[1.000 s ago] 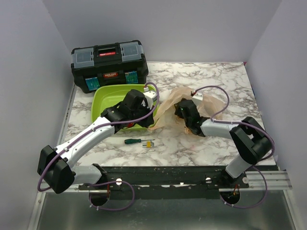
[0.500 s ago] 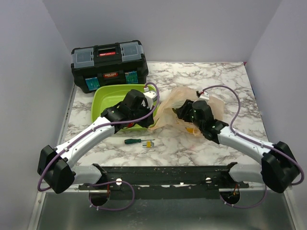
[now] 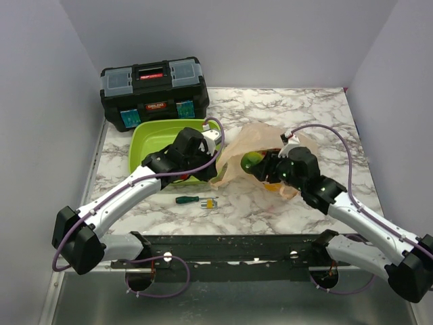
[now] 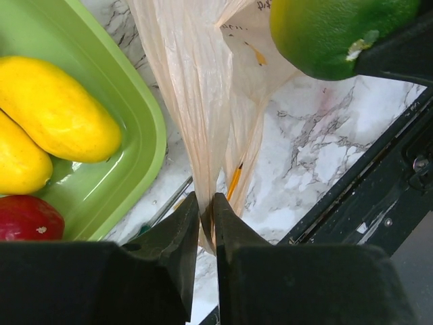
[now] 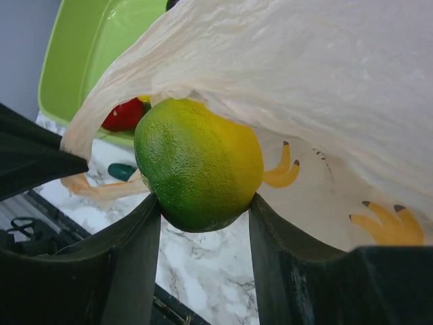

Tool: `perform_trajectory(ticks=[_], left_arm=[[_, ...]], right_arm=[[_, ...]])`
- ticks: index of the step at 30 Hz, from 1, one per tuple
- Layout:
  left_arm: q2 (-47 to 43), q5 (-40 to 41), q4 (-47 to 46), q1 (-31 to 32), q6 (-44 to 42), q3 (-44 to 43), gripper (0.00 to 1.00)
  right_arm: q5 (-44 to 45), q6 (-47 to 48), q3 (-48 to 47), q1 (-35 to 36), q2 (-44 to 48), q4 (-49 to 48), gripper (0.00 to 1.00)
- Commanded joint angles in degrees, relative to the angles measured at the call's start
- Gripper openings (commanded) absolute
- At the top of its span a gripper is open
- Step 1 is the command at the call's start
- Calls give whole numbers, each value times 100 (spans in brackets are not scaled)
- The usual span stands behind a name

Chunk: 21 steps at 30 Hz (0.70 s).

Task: Take the fake fruits out of the plastic bag
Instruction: Take out the fake fruit from the plastic bag.

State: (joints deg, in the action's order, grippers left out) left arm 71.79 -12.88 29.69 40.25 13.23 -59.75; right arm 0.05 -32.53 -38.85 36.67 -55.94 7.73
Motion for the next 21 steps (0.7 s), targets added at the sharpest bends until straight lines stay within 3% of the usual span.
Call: perform_trajectory(ticks=[1,9,15,21], left_arm=[[-191,-100,-86,37,-86,86,15],[-274,-38,-109,36,-111,121,26],[-683,43,390,36,38,-135,51],[-1991,894,975,35,-23,-257,67]], right_arm=[[-509,241,-242,-20,288,680,8],[-1038,48,-497,-20,302,324,8],[-1317,8,-1079,-19,-120,78,8],[-1423,80,-1688,-19,-641,-146,8]])
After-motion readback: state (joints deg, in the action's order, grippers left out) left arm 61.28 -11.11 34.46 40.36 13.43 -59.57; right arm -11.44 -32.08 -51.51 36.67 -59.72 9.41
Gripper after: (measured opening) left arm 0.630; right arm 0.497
